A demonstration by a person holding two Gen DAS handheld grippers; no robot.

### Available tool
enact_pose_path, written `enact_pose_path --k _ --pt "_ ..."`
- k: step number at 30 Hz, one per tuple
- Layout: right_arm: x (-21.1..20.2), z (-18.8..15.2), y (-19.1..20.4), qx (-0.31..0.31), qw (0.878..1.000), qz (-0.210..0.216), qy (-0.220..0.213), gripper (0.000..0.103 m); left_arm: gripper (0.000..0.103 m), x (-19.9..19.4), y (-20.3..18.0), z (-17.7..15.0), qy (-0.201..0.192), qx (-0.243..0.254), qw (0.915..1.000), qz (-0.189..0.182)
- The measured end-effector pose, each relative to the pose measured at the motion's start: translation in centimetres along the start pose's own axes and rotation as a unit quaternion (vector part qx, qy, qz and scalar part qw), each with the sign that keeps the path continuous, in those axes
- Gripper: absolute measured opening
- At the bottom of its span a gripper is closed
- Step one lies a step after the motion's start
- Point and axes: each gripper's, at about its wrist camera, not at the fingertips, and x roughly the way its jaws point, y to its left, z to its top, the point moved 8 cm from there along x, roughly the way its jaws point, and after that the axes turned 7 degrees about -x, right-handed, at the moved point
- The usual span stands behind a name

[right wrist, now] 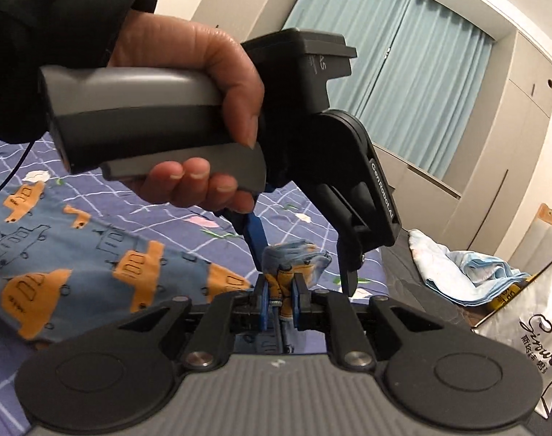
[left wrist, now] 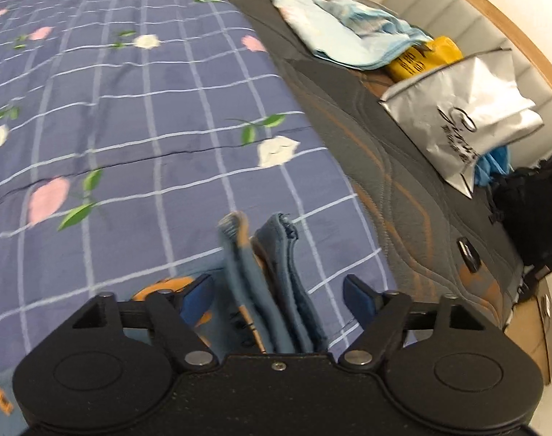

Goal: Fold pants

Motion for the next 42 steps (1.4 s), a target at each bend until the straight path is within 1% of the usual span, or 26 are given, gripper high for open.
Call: enact_pose_path --k 2,3,4,5,7,8,9,13,16,20,23,25,27,33,35,39,42 --pt "-0.4 0.3 0.4 -0.001 1.000 0.003 -0.002 0.014 0.060 -0.7 0.6 -0.5 -0.004 -0.016 0.9999 0.001" --pt "-0.6 0.4 0.6 -0.002 1.000 0.005 -0.002 0.014 0.052 -1.1 0.9 -0.8 -0.007 -0.024 0.9997 -0.004" --pt "-0.9 0.5 0.8 -0.003 1.000 0.006 -0.003 0.014 0.046 -1.7 1.3 -1.1 -0.013 -0.036 0.9992 -0.009" --pt "-1.2 0.7 1.1 -0.005 1.000 0.009 -0.004 0.014 0.036 -2.1 1.6 -1.3 -0.018 -0.046 0.9987 -0.011" --pt "-1.7 0.9 1.6 -0.007 1.000 0.013 -0.006 0.014 0.026 -3.1 2.2 -1.8 -0.032 -0.063 0.9974 -0.016" --pt "-2.0 1.0 1.9 -0.009 1.000 0.015 -0.007 0.014 0.016 -3.6 2.5 -2.1 -0.040 -0.069 0.9966 -0.020" --pt "-2.3 1.2 2.3 -0.011 1.000 0.017 -0.008 0.014 0.013 -4.1 2.8 -2.4 -0.046 -0.071 0.9961 -0.021" --pt "-3.6 2.0 3.7 -0.010 0.999 0.027 -0.017 0.014 0.011 -6.8 4.1 -4.0 -0.090 -0.083 0.9919 -0.030" --pt "-4.6 2.7 5.2 -0.006 0.999 0.044 -0.028 0.014 0.011 -9.3 5.5 -5.7 -0.129 -0.091 0.9870 -0.030" --pt "-5.9 3.6 7.3 -0.003 0.997 0.068 -0.039 0.014 0.011 -12.3 8.0 -8.3 -0.176 -0.113 0.9777 -0.021" --pt "-6.5 4.2 8.8 -0.002 0.995 0.088 -0.042 0.014 0.011 -13.7 10.1 -10.2 -0.201 -0.130 0.9709 -0.012" --pt "-6.7 4.4 9.9 -0.003 0.994 0.099 -0.041 0.014 0.011 -14.2 11.3 -11.4 -0.212 -0.134 0.9680 -0.006" --pt "-6.7 4.3 10.9 -0.004 0.993 0.112 -0.035 0.014 0.011 -14.2 12.3 -12.5 -0.217 -0.133 0.9672 0.002" --pt "-6.2 3.4 13.5 -0.009 0.989 0.145 -0.006 0.014 0.011 -13.2 15.3 -15.1 -0.226 -0.152 0.9620 0.012" --pt "-6.0 3.0 14.2 -0.007 0.988 0.153 0.003 0.014 0.011 -12.7 16.1 -15.8 -0.229 -0.154 0.9610 0.021" --pt "-5.4 2.3 15.4 -0.003 0.986 0.165 0.016 0.014 0.011 -11.9 17.3 -16.5 -0.223 -0.166 0.9602 0.024" --pt "-5.3 2.1 15.7 -0.001 0.986 0.167 0.021 0.014 0.011 -11.7 17.6 -16.7 -0.222 -0.170 0.9600 0.022"
